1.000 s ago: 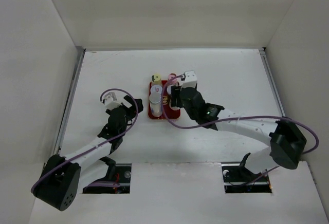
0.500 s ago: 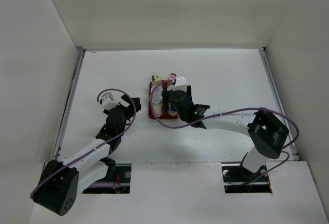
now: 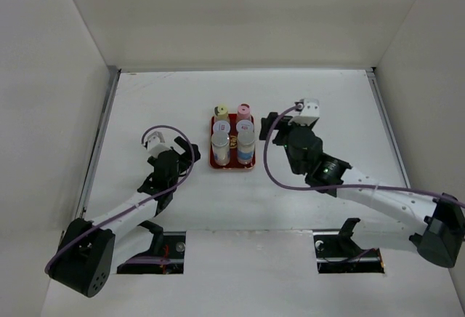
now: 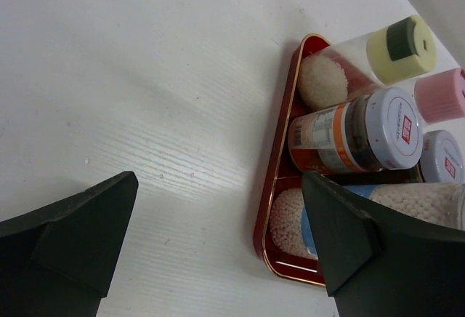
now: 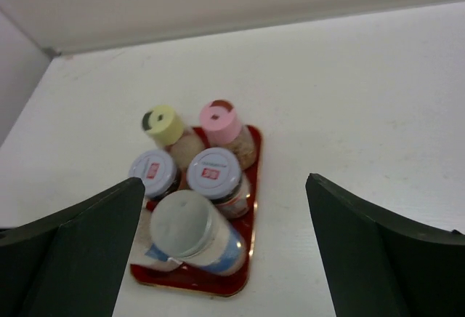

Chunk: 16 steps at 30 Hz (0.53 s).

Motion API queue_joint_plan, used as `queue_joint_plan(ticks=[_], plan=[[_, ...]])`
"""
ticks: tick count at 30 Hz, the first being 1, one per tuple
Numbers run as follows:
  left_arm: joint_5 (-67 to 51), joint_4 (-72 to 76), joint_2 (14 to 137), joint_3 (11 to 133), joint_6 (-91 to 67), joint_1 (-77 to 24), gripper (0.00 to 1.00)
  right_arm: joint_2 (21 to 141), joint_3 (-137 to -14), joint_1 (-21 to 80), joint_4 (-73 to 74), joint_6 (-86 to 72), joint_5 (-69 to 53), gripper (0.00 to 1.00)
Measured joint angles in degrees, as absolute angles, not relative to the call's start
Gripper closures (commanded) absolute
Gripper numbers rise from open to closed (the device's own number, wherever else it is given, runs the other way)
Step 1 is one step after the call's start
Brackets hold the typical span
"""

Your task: Organize the condiment bottles

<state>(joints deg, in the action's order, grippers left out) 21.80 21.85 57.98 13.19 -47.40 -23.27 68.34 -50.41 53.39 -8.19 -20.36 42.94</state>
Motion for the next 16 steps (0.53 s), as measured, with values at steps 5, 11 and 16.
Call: queue_joint_plan(ticks=[5, 11, 16], plan=[[22.15, 20.34, 57.56, 13.30, -47.77, -23.29, 0.00, 61.63, -39.92, 46.33, -9.93, -23.07, 45.50, 0.00], [22.74, 20.32, 56.34, 13.28, -48.10, -23.66, 0.00, 59.64, -28.99, 38.17, -10.98, -27.59, 44.97, 0.00], [23.42, 20.36, 53.28, 13.28, -48.14, -22.92, 0.00, 60.29, -28.16, 35.11, -15.11, -28.36, 44.38, 0.00]])
